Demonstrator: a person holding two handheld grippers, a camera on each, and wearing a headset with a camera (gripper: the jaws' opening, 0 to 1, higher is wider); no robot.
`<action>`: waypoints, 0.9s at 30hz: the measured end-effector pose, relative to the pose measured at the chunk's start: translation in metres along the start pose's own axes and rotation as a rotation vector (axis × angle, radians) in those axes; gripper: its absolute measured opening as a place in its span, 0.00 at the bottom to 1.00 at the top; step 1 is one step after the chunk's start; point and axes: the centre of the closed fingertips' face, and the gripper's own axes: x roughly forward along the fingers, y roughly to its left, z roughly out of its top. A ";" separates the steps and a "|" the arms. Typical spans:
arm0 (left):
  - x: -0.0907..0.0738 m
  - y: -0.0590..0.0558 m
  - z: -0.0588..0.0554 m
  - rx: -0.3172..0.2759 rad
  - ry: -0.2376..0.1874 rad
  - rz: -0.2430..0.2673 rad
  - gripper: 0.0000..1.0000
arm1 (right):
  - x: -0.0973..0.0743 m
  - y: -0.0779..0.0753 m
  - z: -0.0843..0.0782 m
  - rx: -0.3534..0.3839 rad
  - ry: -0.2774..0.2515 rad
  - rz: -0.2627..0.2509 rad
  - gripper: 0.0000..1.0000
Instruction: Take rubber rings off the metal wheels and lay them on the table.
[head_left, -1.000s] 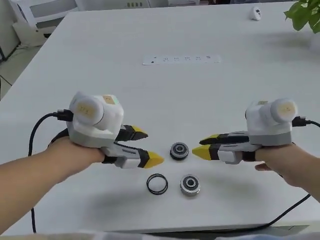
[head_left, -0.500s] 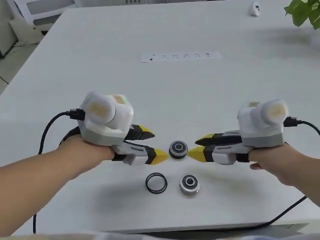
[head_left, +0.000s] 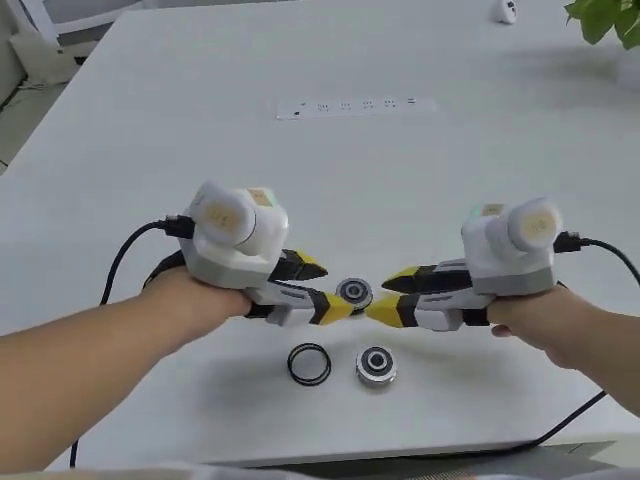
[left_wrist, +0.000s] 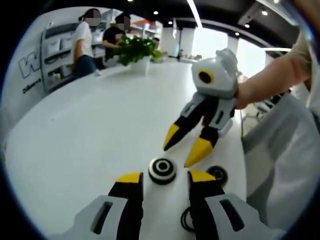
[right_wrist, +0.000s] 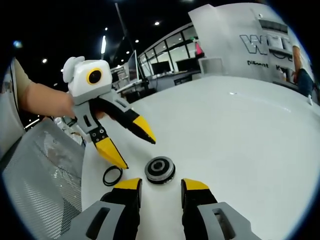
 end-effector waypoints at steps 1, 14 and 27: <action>0.002 0.000 0.000 -0.002 0.001 -0.002 0.36 | 0.000 -0.001 0.000 -0.001 0.001 -0.001 0.29; 0.017 0.001 0.001 -0.007 0.017 -0.009 0.28 | 0.000 0.003 -0.005 -0.007 0.006 0.003 0.30; 0.025 0.000 0.001 0.028 0.031 -0.004 0.19 | -0.001 0.000 -0.006 -0.002 0.004 0.001 0.30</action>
